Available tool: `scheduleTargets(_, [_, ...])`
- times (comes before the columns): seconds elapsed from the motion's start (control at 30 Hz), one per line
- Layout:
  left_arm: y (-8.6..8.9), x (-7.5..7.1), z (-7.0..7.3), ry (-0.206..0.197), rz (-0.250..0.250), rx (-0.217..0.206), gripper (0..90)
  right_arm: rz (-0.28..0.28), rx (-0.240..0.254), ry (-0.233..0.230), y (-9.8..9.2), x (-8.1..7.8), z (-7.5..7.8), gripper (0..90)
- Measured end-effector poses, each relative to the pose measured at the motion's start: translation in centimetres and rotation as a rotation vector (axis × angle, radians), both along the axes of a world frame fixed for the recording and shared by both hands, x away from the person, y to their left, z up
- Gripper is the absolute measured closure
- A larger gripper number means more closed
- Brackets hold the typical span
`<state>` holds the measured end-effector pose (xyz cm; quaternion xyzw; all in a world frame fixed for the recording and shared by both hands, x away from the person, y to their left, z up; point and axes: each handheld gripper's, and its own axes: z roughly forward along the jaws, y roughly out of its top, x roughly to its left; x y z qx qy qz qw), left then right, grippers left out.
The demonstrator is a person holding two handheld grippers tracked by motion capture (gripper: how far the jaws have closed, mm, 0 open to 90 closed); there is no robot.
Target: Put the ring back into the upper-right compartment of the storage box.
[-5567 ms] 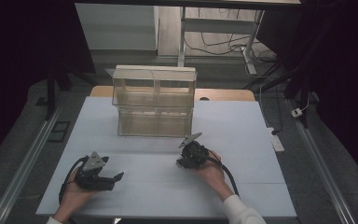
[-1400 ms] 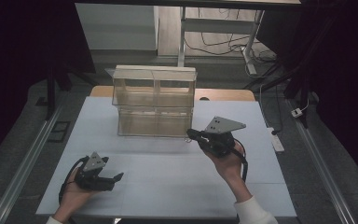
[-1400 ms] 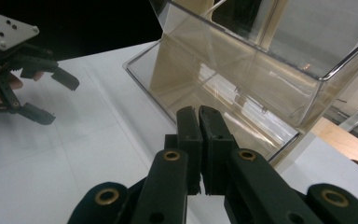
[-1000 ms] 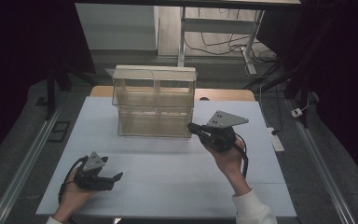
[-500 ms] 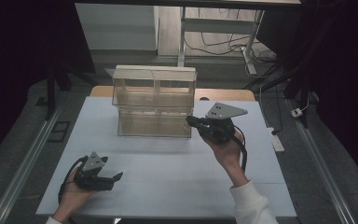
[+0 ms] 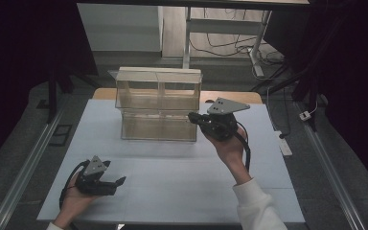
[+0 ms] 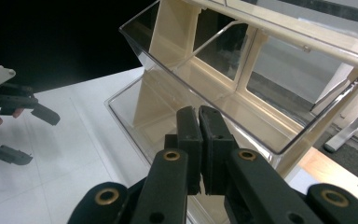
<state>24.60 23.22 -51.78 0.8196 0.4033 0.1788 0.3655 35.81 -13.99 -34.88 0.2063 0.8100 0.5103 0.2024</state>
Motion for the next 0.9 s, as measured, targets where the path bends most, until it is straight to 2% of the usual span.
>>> scheduleTargets(0.33, [0.0,0.0,0.1,-0.001,0.002,-0.002,16.6,0.0,0.004,0.003,0.8,1.0,0.7,87.5])
scheduleTargets(0.53, [0.0,0.0,0.0,-0.002,-0.001,-0.001,16.9,0.004,0.027,0.013,1.4,1.6,0.9,87.5])
scheduleTargets(0.9, [0.0,0.0,0.1,-0.003,0.0,-0.004,17.0,-0.002,0.033,-0.006,2.4,2.9,1.9,87.5])
